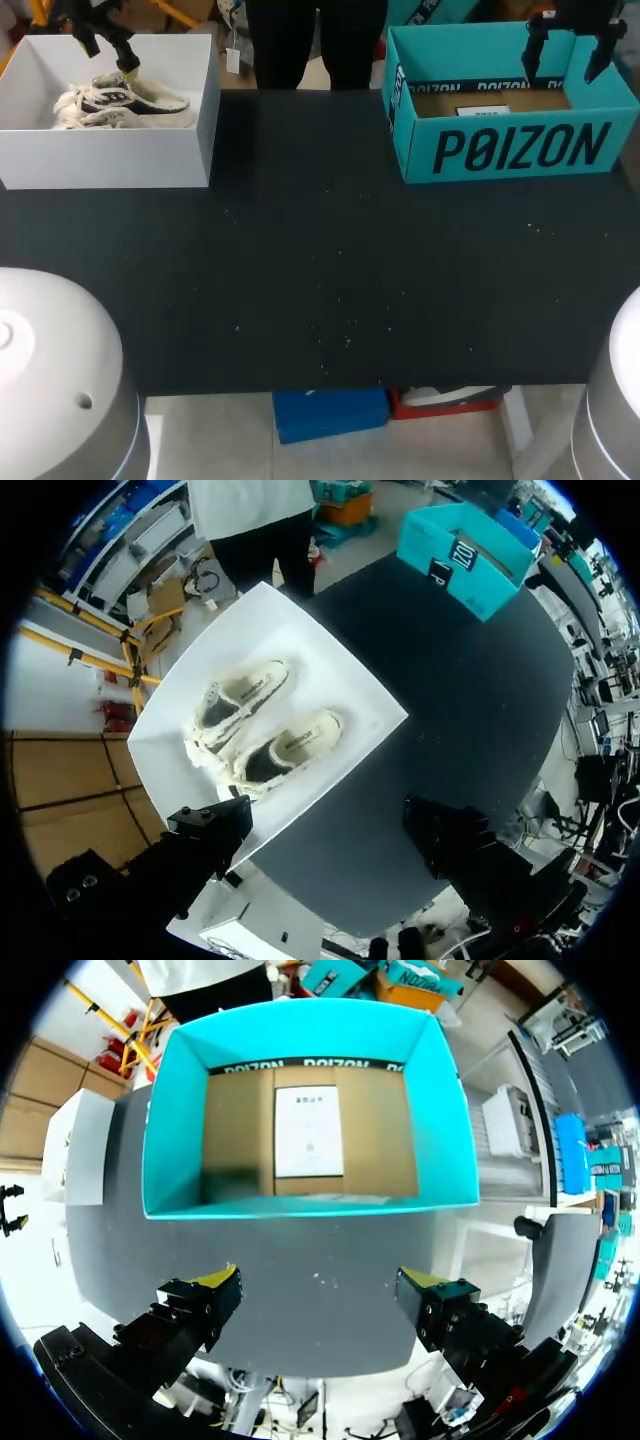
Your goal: Take the shoe out of the shoebox, open the shoe tongue, remove and reinsert the insole, then place the shoe into the shoebox
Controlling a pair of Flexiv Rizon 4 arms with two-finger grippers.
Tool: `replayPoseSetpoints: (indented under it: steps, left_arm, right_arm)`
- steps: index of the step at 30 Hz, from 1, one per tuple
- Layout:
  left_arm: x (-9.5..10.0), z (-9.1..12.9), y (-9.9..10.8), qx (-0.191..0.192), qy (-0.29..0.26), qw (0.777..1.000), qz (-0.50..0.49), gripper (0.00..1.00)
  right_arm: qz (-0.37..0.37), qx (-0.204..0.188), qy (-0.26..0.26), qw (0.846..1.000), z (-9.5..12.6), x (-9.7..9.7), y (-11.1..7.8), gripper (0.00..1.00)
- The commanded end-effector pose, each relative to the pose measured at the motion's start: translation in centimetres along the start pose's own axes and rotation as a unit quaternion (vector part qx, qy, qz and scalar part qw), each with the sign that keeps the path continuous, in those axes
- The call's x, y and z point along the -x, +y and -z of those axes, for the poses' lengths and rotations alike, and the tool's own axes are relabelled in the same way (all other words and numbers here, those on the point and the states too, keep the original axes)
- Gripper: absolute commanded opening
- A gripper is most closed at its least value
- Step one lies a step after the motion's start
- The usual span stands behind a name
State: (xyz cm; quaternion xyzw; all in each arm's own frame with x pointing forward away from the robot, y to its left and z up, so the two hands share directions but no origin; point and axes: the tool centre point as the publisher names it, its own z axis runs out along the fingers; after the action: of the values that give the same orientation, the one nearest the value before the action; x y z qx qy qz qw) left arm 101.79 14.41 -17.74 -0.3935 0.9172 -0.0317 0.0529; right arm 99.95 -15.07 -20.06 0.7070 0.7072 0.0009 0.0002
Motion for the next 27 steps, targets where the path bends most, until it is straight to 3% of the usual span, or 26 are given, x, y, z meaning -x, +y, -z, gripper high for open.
replayPoseSetpoints:
  steps: [1,5,11,12,14,15,16,17,18,24,26,27]
  left_arm:
    - [-0.3,-0.1,0.8,-0.084,-0.036,0.947,-0.309,1.00]
    - [-0.2,-1.6,0.9,-0.067,-0.004,0.948,-0.312,1.00]
    - [2.4,-3.5,1.0,-0.051,0.009,0.941,-0.335,1.00]
    - [2.8,-3.9,1.0,-0.044,0.015,0.939,-0.340,0.91]
    - [3.5,-4.8,1.0,-0.031,0.007,0.934,-0.356,0.89]
    - [3.8,-5.1,0.9,-0.031,0.014,0.931,-0.364,0.82]
    - [4.2,-5.5,0.9,-0.028,0.019,0.933,-0.359,0.71]
    - [4.6,-5.8,0.7,-0.023,0.013,0.931,-0.365,0.47]
    - [4.9,-6.2,0.5,-0.018,0.010,0.928,-0.372,0.44]
    - [6.2,-8.3,-0.6,-0.004,0.018,0.930,-0.366,0.49]
    - [6.6,-9.1,-0.9,-0.001,0.022,0.932,-0.362,0.56]
    - [6.8,-9.4,-1.1,0.000,0.022,0.932,-0.362,0.51]
  right_arm:
    - [0.000,0.000,0.000,1.000,0.0,0.0,0.0,1.00]
    - [0.000,0.000,0.000,1.000,0.0,0.0,0.0,1.00]
    - [0.000,0.000,0.000,1.000,0.0,0.0,0.0,1.00]
    - [0.000,0.000,0.000,1.000,0.0,0.0,0.0,1.00]
    - [0.000,0.000,0.000,1.000,0.0,0.0,0.0,1.00]
    - [0.000,0.000,0.000,1.000,0.0,0.0,0.0,1.00]
    - [0.000,0.000,0.000,1.000,0.0,0.0,0.0,1.00]
    - [0.000,0.000,0.000,1.000,0.0,0.0,0.0,1.00]
    - [0.000,0.000,0.000,1.000,0.0,0.0,0.0,1.00]
    - [0.000,0.000,0.000,1.000,0.0,0.0,0.0,1.00]
    - [0.000,0.000,0.000,1.000,0.0,0.0,0.0,1.00]
    - [0.000,0.000,0.000,1.000,0.0,0.0,0.0,1.00]
